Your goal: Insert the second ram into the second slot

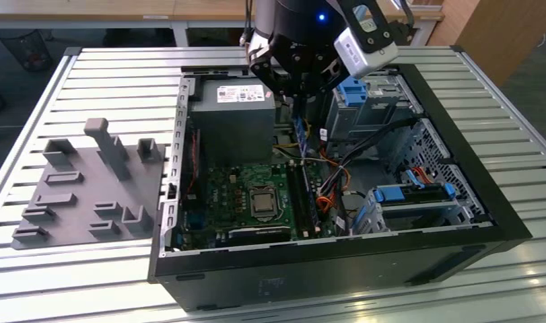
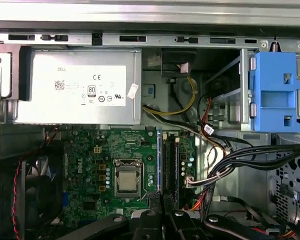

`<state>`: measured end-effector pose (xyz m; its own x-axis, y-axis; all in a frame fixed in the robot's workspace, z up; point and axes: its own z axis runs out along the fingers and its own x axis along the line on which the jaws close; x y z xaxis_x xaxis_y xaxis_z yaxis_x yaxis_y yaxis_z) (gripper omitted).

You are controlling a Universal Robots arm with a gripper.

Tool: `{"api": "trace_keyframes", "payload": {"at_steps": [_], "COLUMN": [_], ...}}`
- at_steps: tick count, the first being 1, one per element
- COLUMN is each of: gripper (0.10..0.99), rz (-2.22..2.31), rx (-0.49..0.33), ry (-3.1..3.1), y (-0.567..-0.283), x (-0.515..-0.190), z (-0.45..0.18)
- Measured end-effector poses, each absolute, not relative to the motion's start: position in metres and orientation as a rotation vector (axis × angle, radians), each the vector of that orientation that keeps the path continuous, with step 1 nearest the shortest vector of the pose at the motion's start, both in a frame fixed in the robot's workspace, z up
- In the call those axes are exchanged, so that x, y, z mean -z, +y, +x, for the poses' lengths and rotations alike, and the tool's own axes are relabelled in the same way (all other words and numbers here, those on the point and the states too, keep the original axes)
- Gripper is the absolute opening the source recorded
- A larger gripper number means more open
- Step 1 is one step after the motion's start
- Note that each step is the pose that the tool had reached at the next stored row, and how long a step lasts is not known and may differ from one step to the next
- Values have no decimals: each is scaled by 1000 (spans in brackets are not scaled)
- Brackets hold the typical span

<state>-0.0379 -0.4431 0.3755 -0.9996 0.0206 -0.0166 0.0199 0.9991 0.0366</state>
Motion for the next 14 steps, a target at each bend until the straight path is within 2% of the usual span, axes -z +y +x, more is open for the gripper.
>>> {"api": "trace_keyframes", "payload": {"at_steps": [14], "gripper": [133], "rz": [37], "rx": [-57], "ry": [3124], "y": [-444], "x": [-370], "z": [-38]}}
